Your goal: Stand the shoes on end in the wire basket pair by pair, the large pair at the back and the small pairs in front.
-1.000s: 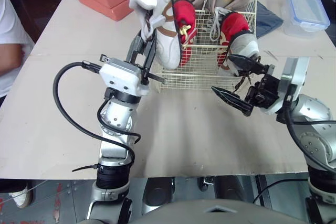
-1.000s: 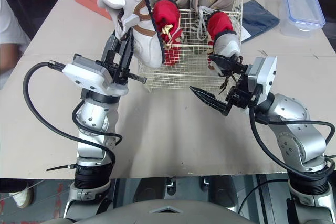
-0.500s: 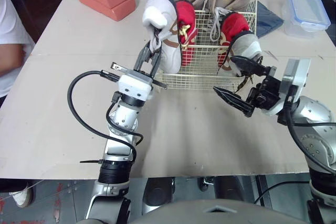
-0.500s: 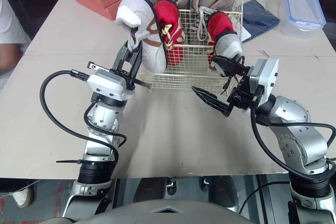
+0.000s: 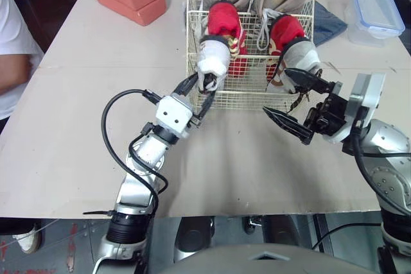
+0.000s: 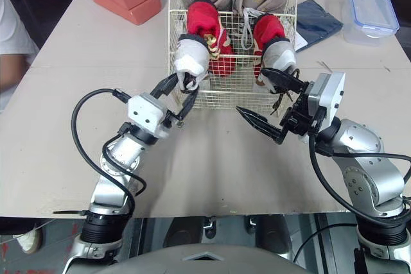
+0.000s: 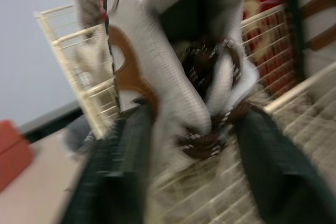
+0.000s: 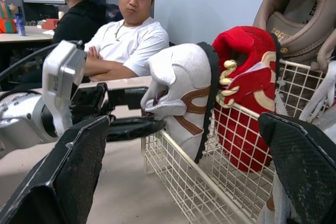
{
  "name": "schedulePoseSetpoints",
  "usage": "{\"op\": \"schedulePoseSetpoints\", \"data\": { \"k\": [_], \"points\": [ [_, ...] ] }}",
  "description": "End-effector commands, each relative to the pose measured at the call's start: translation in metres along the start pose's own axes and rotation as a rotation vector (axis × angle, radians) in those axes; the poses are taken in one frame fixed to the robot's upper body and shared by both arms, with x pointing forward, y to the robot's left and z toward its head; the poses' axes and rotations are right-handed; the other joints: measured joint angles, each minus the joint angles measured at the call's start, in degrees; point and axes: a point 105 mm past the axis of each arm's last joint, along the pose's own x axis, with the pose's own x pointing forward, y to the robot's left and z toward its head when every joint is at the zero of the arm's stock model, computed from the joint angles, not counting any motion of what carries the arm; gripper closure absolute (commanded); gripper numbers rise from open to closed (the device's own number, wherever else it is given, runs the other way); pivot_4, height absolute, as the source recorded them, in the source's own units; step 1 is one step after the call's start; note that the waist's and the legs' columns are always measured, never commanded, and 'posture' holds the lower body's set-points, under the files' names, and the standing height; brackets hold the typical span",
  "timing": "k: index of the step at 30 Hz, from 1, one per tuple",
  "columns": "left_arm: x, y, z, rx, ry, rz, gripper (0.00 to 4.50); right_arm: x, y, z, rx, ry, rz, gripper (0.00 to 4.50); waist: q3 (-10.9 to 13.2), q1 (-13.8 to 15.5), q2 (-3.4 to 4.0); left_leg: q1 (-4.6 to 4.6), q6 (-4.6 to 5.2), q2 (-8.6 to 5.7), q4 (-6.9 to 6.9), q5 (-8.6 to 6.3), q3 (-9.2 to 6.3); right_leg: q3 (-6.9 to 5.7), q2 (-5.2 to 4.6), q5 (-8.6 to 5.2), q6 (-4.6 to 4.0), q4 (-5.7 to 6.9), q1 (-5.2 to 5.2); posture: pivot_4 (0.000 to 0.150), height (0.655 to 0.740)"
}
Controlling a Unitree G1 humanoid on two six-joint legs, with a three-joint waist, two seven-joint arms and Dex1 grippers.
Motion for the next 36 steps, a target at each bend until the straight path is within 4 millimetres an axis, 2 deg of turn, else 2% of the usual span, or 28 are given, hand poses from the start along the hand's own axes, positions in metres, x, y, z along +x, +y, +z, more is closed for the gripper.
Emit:
{"op": "schedulePoseSetpoints", "data": {
  "k": [1, 9, 15, 18, 20, 23, 26, 29, 33, 36],
  "points": [
    [-0.003, 0.010, 0.019, -0.041, -0.054, 0.041, 0.03, 0.000, 0.003, 0.012, -0.046, -0.042, 0.003, 0.00, 0.0, 0.0, 0.01, 0.00, 0.00, 0.00, 0.00, 0.00, 0.00, 0.00, 0.00, 0.00, 0.00, 0.00, 0.00, 0.150, 0.6860],
    [-0.024, 0.030, 0.025, -0.159, 0.031, 0.125, 0.03, -0.001, 0.002, 0.011, -0.044, -0.042, -0.002, 0.00, 0.0, 0.0, 0.03, -0.02, -0.01, 0.01, -0.17, 0.01, -0.02, 0.01, 0.05, 0.01, 0.00, -0.21, 0.00, 0.150, 0.6860],
    [-0.040, 0.031, 0.050, -0.429, -0.083, -0.019, 0.03, -0.002, 0.001, 0.010, -0.039, -0.041, 0.003, 0.00, 0.0, -0.1, 0.05, -0.06, -0.04, 0.04, -0.21, 0.03, -0.03, 0.00, 0.07, 0.02, 0.00, -0.36, 0.02, 0.150, 0.6860],
    [-0.052, 0.037, 0.050, -0.457, -0.064, -0.085, 0.03, -0.006, 0.002, 0.008, -0.032, -0.033, 0.008, 0.00, 0.0, 0.0, 0.10, -0.03, -0.06, 0.04, -0.26, 0.03, -0.03, -0.01, 0.10, 0.01, 0.00, -0.39, 0.02, 0.150, 0.6860],
    [-0.064, 0.045, 0.041, -0.428, -0.012, -0.109, 0.03, -0.013, 0.003, 0.006, -0.013, -0.009, 0.021, 0.00, 0.0, 0.0, 0.12, -0.03, -0.06, 0.02, -0.30, 0.04, -0.02, -0.01, 0.11, 0.02, 0.00, -0.46, 0.04, 0.150, 0.6860],
    [-0.088, 0.060, 0.018, -0.345, 0.131, -0.122, 0.03, -0.031, 0.004, -0.001, 0.017, 0.066, 0.038, 0.00, 0.0, 0.1, 0.14, -0.03, -0.11, 0.00, -0.40, 0.07, -0.01, -0.04, 0.12, 0.01, 0.00, -0.57, 0.05, 0.150, 0.6860],
    [-0.122, 0.072, -0.017, -0.230, 0.319, -0.103, 0.03, -0.063, -0.001, -0.014, 0.046, 0.154, 0.001, 0.00, 0.0, 0.1, 0.16, 0.03, -0.05, -0.01, -0.57, 0.02, 0.04, -0.16, 0.13, 0.00, 0.01, -0.68, 0.05, 0.150, 0.6860],
    [-0.138, 0.073, -0.035, -0.193, 0.407, -0.093, 0.03, -0.084, -0.007, -0.024, 0.056, 0.199, -0.041, 0.00, 0.0, 0.1, 0.15, 0.05, -0.03, -0.01, -0.63, 0.01, 0.07, -0.20, 0.12, -0.01, 0.02, -0.71, 0.04, 0.150, 0.6860],
    [-0.154, 0.070, -0.060, -0.128, 0.488, -0.051, 0.03, -0.121, -0.020, -0.050, 0.049, 0.309, -0.083, 0.00, 0.0, 0.2, 0.17, 0.05, -0.01, 0.00, -0.64, 0.00, 0.03, -0.19, 0.06, -0.03, 0.01, -0.73, 0.05, 0.150, 0.6860],
    [-0.164, 0.071, -0.073, -0.111, 0.531, -0.015, 0.03, -0.139, -0.032, -0.065, 0.040, 0.345, -0.115, 0.00, 0.0, 0.0, 0.19, 0.10, 0.00, 0.00, -0.67, -0.01, 0.08, -0.16, 0.06, -0.03, 0.01, -0.71, 0.05, 0.150, 0.6860]
  ]
}}
